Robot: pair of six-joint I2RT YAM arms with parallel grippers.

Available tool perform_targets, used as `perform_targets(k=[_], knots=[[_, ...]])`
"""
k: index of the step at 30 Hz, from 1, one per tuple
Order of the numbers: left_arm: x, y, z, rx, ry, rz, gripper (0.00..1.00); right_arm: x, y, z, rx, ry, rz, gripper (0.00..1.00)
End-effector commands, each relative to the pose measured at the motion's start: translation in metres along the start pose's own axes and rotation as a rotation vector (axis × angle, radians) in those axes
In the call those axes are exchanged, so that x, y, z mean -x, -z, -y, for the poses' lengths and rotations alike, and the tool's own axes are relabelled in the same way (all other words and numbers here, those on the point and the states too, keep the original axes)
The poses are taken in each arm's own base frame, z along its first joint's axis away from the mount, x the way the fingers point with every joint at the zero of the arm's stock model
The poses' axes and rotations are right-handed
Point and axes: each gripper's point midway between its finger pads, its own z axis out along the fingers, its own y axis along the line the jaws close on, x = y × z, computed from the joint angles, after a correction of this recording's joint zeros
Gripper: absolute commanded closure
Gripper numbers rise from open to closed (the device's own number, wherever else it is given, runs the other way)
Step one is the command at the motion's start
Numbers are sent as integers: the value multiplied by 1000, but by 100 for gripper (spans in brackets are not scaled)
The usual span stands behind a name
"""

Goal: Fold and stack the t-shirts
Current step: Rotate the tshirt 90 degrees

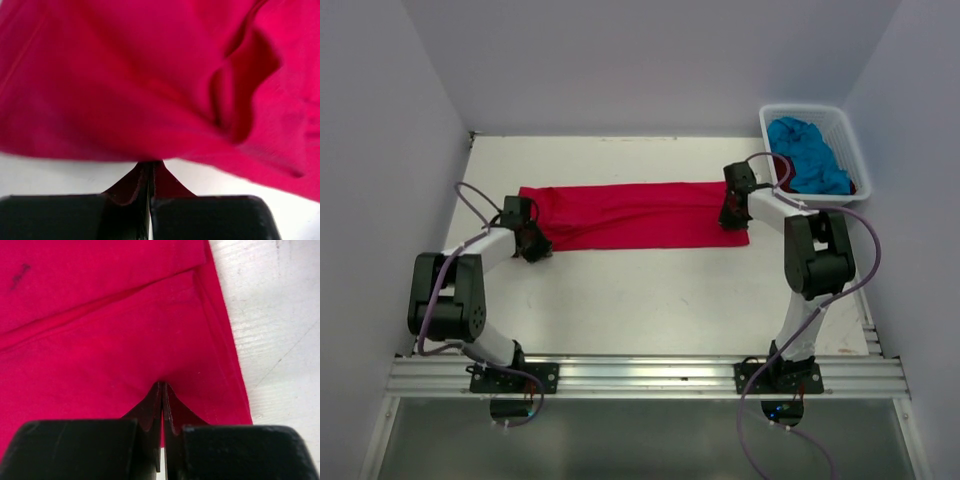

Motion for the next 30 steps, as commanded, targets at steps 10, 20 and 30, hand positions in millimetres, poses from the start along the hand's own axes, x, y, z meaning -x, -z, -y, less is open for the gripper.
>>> perform_targets(k=[10,20,30], knots=[[92,-2,56,-21,32,157,100,-128,51,0,-15,264,-375,100],[102,-38,39,96,12,99,100,-200,90,22,6,318,-484,100],[111,-74,24,81,38,46,100,-260,141,14,131,372,-525,100]])
